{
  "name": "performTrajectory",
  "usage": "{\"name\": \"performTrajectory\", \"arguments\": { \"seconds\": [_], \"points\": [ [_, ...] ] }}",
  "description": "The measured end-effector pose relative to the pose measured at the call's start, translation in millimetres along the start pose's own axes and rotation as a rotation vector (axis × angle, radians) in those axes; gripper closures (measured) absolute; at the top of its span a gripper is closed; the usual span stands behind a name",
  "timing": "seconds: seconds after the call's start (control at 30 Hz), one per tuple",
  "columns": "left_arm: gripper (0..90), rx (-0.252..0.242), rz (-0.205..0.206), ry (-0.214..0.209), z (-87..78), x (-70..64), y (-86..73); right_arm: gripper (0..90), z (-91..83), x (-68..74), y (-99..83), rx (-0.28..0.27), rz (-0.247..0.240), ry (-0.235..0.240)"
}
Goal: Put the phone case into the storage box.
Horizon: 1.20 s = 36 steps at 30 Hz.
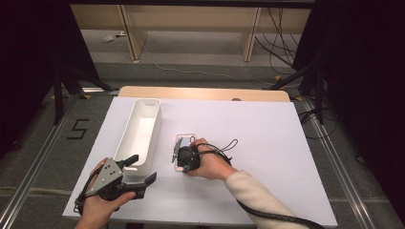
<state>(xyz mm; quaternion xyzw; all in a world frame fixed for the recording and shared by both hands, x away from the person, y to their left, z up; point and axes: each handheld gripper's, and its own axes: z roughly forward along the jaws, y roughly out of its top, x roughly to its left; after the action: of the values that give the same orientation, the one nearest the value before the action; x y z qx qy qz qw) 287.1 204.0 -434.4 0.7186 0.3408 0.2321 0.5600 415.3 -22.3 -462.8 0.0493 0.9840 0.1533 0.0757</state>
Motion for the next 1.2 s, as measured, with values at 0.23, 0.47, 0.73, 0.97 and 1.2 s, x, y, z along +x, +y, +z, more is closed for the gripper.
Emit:
{"name": "performTrajectory", "arguments": {
  "seconds": [0.23, 0.47, 0.73, 0.97, 1.2],
  "points": [
    [14.5, -0.001, -0.001, 0.002, 0.2, 0.2, -0.1, 78.8, -0.3, 1.1, 2.6, 0.016, -0.016, 0.006],
    [14.5, -0.002, -0.001, -0.002, 0.0, 0.6, 0.1, 82.9, -0.6, 2.5, 3.3, 0.017, -0.023, 0.01],
    [14.5, -0.003, -0.002, -0.001, -0.2, 1.0, 0.1, 86.2, -1.4, 2.2, 3.6, 0.037, -0.056, -0.003],
    [14.5, -0.002, -0.001, 0.0, -0.2, 1.0, 0.1, 87.6, -0.9, 5.7, 4.5, 0.031, -0.028, -0.002],
    [14.5, -0.003, -0.004, 0.0, -0.3, 1.2, 0.1, 87.9, -1.0, 5.0, 4.5, 0.032, -0.053, -0.007]
  ]
}}
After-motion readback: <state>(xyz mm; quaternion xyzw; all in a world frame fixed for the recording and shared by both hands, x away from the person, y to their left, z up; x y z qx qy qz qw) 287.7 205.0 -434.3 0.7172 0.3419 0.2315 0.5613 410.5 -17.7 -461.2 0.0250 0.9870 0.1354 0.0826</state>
